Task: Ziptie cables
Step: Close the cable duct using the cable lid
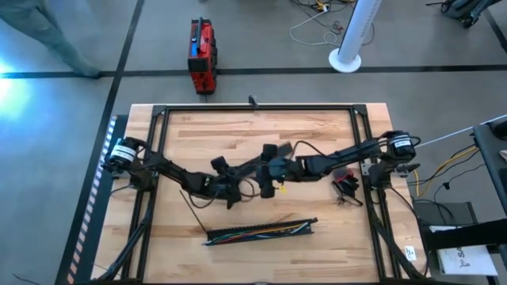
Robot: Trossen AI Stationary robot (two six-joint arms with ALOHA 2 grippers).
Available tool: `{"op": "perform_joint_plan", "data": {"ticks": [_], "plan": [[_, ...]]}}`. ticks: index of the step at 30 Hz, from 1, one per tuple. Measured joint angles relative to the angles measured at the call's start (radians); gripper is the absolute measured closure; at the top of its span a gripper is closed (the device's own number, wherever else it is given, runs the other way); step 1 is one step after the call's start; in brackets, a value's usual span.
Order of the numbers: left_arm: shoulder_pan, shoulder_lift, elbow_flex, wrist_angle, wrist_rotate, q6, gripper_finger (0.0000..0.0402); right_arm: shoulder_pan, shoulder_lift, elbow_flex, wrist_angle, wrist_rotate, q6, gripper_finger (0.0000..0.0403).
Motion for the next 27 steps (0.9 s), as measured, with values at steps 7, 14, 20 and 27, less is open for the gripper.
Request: {"op": "perform_joint_plan", "data": {"ticks": [7,14,20,27], "plan": [[-0.075,0.0,0.163,-0.233,-0.077,0.083,0.0192,-0.083,0.004,0.127,-0.315,-0.185,0.043,0.0146],[-0.117,0.0,0.261,-0.302,-0.143,0.141,0.0182,-0.167,0.017,0.123,-0.374,-0.515,0.056,0.0149],[-0.147,-0.002,0.321,-0.32,-0.186,0.181,0.0189,-0.183,0.039,0.123,-0.409,-0.572,0.118,0.0169],[-0.167,-0.002,0.37,-0.323,-0.174,0.221,0.0179,-0.169,0.077,0.126,-0.431,-0.866,0.073,0.0217]]}}
